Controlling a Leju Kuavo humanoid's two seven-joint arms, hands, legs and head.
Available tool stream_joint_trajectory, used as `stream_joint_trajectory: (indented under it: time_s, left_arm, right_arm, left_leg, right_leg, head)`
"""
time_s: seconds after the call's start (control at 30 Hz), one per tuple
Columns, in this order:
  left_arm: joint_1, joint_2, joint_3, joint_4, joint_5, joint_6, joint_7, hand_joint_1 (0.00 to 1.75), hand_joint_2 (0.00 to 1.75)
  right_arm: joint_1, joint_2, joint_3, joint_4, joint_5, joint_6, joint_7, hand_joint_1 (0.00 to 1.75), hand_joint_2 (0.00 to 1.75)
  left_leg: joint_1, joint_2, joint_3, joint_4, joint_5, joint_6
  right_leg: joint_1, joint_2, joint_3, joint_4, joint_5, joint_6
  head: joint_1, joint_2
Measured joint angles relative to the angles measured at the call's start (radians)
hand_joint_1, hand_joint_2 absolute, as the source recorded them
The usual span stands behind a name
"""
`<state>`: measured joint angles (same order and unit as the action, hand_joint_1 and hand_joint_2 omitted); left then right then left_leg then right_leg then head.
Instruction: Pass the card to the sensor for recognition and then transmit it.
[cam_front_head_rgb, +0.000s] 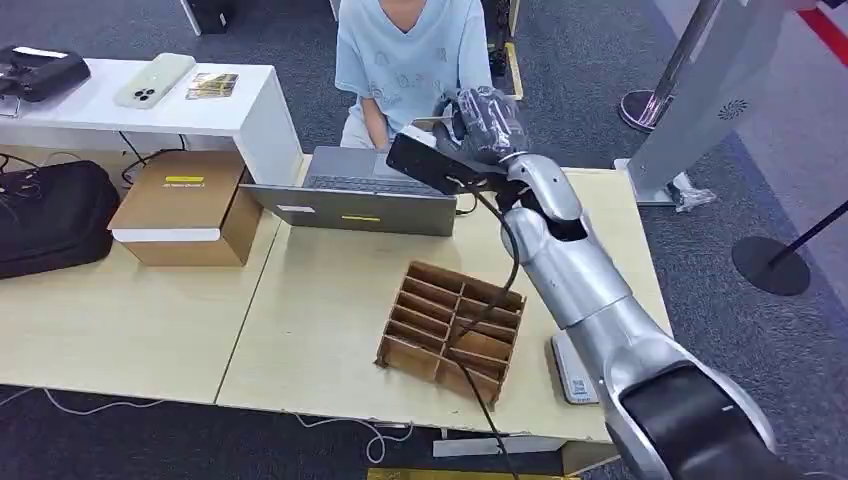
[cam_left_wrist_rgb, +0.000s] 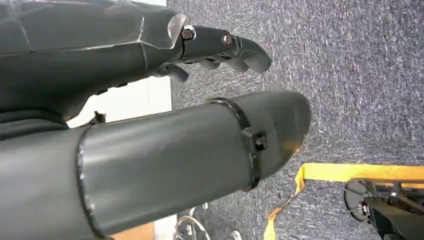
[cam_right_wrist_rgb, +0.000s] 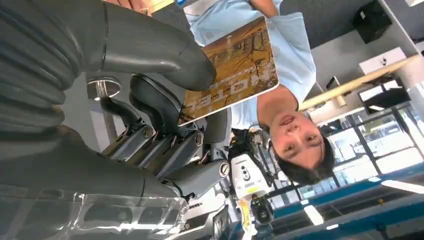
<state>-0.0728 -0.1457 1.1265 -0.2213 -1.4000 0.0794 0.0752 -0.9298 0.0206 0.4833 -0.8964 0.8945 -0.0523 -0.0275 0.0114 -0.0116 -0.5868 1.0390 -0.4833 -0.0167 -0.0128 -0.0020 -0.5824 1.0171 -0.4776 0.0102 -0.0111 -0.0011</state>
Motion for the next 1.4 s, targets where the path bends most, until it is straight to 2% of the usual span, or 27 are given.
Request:
stream_joint_trajectory:
  time_s: [0.53, 0.93, 1.4]
  left_arm:
    - [-0.001, 0.006, -0.023, 0.000, -0.036, -0.011, 0.007, 0.00, 0.00]
    - [-0.001, 0.014, -0.047, 0.000, -0.051, -0.016, 0.004, 0.00, 0.00]
    - [-0.001, 0.016, -0.049, 0.000, -0.045, -0.016, 0.012, 0.00, 0.00]
  right_arm:
    - [-0.146, 0.045, 0.012, 0.254, -0.002, 0.034, 0.051, 1.75, 1.75]
    - [-0.212, 0.077, 0.031, 0.383, 0.020, 0.070, 0.110, 1.75, 1.75]
    - [-0.272, 0.083, 0.037, 0.492, 0.037, 0.096, 0.157, 1.75, 1.75]
  left_leg:
    - [0.000, 0.000, 0.000, 0.000, 0.000, 0.000]
    - [0.000, 0.000, 0.000, 0.000, 0.000, 0.000]
    - [0.000, 0.000, 0.000, 0.001, 0.000, 0.000]
  right_leg:
    - [0.000, 0.000, 0.000, 0.000, 0.000, 0.000]
    - [0.000, 0.000, 0.000, 0.000, 0.000, 0.000]
    - [0.000, 0.000, 0.000, 0.000, 0.000, 0.000]
  head:
    - [0.000, 0.000]
    - [0.000, 0.000]
    - [0.000, 0.000]
